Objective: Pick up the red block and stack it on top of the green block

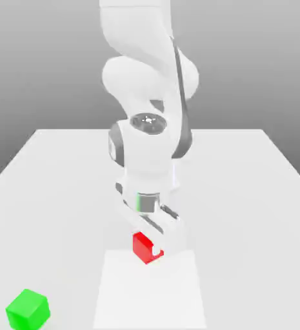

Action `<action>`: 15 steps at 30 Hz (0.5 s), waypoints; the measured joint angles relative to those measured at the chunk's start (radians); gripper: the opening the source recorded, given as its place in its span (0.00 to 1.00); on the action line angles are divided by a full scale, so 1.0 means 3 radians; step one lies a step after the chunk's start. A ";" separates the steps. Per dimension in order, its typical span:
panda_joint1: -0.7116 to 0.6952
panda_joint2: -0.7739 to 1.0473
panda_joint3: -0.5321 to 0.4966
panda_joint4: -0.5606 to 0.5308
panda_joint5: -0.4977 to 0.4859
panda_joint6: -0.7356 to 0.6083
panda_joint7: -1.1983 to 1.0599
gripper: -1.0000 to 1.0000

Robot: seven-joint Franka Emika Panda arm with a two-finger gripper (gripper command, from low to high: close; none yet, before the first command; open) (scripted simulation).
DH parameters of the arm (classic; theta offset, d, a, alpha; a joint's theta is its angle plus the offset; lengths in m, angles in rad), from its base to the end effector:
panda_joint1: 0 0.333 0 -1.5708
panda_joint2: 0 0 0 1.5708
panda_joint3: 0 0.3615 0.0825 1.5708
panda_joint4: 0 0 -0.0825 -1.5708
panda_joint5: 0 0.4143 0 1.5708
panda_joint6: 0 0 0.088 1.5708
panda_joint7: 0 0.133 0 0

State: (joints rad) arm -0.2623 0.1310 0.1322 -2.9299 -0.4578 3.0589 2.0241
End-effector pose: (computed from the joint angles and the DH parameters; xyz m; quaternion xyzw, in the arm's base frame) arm 0.3268 -0.0056 0.1415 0.6603 -0.7509 0.0092 0.0048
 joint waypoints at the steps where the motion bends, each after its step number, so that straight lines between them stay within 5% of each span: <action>1: -0.0027 -0.0043 0.0047 -0.0001 0.0062 -0.0042 -0.0041 0.00; 15: 0.0101 -0.0660 0.0256 -0.0112 0.1243 -0.0549 -0.0883 0.00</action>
State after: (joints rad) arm -0.2320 -0.0670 0.2089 -2.9636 -0.0849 2.8942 1.7593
